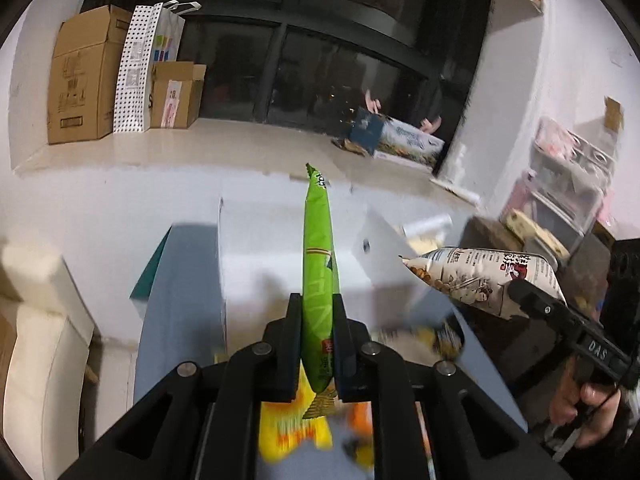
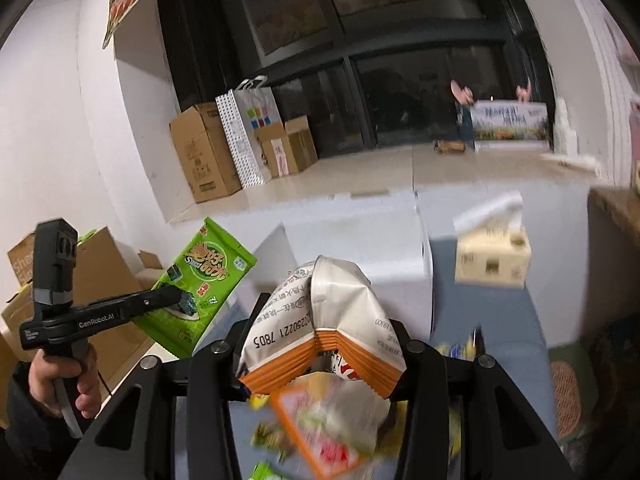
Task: Organize snacks
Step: 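Drop the green seaweed pack and white bag into the white box, then grasp the white-green chip bag with the right gripper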
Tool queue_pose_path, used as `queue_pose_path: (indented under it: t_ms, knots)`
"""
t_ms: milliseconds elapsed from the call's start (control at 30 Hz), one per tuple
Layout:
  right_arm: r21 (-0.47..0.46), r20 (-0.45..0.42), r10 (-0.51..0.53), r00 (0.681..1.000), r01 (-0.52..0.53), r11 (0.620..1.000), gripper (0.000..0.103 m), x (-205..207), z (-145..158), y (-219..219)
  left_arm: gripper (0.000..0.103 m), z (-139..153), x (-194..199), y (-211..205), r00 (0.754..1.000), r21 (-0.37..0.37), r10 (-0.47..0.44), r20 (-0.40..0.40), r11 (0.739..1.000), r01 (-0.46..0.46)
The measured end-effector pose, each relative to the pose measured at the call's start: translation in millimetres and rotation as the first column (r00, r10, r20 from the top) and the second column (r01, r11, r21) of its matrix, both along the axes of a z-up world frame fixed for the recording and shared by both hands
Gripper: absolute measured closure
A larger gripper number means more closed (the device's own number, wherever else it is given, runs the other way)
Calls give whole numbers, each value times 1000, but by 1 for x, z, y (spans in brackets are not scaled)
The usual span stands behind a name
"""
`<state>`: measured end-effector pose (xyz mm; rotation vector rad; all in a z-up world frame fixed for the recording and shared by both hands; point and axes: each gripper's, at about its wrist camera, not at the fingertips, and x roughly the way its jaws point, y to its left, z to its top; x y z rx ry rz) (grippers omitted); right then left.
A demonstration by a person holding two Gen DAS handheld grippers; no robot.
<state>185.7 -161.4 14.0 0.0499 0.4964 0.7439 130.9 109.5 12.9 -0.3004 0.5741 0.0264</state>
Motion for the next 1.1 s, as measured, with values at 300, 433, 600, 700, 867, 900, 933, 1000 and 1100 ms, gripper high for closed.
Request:
queue_pose_path:
  t_ms: [300, 433, 600, 700, 867, 900, 933, 1000, 1100]
  knots:
    - [-153, -18, -65, 998, 61, 986, 55, 127, 5, 74, 88, -13, 138, 40, 993, -6, 56, -108, 998, -57]
    - [-226, -51, -47, 998, 34, 973, 31, 167, -14, 97, 31, -34, 168, 50, 963, 57, 124, -240, 992, -113]
    - [-244, -67, -75, 995, 57, 968, 0, 168, -24, 94, 3, -37, 154, 54, 969, 112, 136, -208, 987, -114]
    - [-232, -58, -61, 996, 46, 972, 0, 160, -20, 89, 1, -36, 146, 50, 970, 127, 132, -206, 986, -107]
    - [-162, -48, -29, 998, 21, 987, 0, 140, -3, 76, 0, -23, 119, 41, 979, 120, 124, -160, 987, -105]
    - [-155, -47, -25, 999, 17, 988, 0, 137, -1, 75, 0, -18, 112, 38, 983, 121, 120, -142, 987, -103]
    - [-145, -42, -23, 999, 16, 989, 0, 131, 2, 72, 0, -15, 106, 35, 985, 123, 116, -131, 987, -100]
    - [-117, -31, -17, 999, 14, 993, 0, 118, 9, 63, 0, -8, 91, 29, 990, 121, 98, -101, 989, -86]
    - [-68, -33, -5, 999, 3, 998, 0, 98, 12, 45, 0, 0, 70, 17, 996, 117, 71, -59, 991, -64]
